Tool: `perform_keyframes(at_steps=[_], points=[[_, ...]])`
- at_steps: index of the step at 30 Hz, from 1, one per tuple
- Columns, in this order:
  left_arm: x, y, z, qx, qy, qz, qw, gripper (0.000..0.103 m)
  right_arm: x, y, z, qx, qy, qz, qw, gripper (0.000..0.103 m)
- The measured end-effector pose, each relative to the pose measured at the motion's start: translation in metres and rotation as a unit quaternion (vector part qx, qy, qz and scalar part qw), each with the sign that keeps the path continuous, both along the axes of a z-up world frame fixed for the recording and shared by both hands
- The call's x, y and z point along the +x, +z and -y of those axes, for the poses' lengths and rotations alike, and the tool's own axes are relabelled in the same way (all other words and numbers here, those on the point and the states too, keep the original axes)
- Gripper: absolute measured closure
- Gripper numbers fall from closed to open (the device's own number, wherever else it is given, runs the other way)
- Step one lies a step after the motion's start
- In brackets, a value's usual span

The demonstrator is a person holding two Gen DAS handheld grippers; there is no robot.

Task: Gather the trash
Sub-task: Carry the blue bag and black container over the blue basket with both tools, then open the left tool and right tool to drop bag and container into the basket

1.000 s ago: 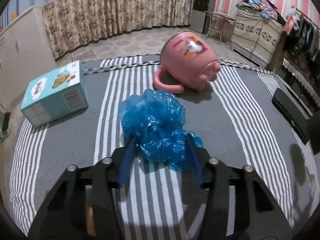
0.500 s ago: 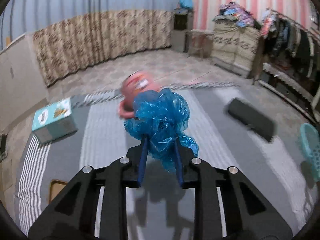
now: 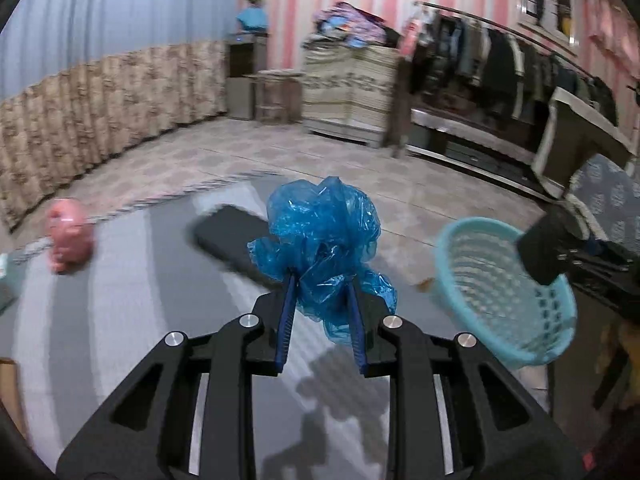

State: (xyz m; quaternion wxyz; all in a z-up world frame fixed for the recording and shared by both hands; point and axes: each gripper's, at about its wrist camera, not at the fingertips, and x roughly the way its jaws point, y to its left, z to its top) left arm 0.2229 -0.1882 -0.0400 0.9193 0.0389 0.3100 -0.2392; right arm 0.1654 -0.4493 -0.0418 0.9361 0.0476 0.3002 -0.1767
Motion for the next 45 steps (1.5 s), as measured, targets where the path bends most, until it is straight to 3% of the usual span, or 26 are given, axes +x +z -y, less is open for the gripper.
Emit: perform_keyframes(at_steps=[7,12,17,19,20,22,31,41,45], points=[[-0.011,-0.017,0.096,0.016,-0.069,-0.005,0.9975,0.079,-0.004,-0.011,0.045,0.024,-0.033,0.001,0.999,0.041],[-0.012,-0.031,0.135,0.018,-0.095,-0.023,0.9951,0.079,-0.010,-0.012,0.071,0.045,-0.058,0.012,0.997,0.041],[-0.011,-0.035,0.158,0.027,-0.111,-0.022,0.9932,0.066,-0.014,-0.017,0.081,0.055,-0.070,0.013,0.996,0.041],[-0.012,-0.034,0.160,0.034,-0.108,-0.016,0.9935,0.054,-0.015,-0.019,0.086,0.059,-0.074,0.013,0.995,0.041],[-0.011,-0.033,0.160,0.035,-0.105,-0.014,0.9938,0.051,-0.015,-0.019,0.087,0.061,-0.075,0.013,0.995,0.041],[-0.009,-0.029,0.153,0.032,-0.095,-0.011,0.9949,0.032,-0.014,-0.021,0.086,0.061,-0.074,0.011,0.995,0.041],[-0.008,-0.006,0.101,0.017,-0.030,0.020,0.9992,0.007,-0.005,-0.027,0.066,0.052,-0.051,-0.004,0.997,0.041],[-0.018,0.011,0.033,0.002,0.046,0.051,0.9976,0.005,0.012,-0.035,0.054,0.063,-0.029,-0.014,0.998,0.040],[-0.029,0.019,0.012,-0.001,0.080,0.058,0.9951,0.005,0.017,-0.039,0.049,0.062,-0.028,-0.023,0.997,0.018]])
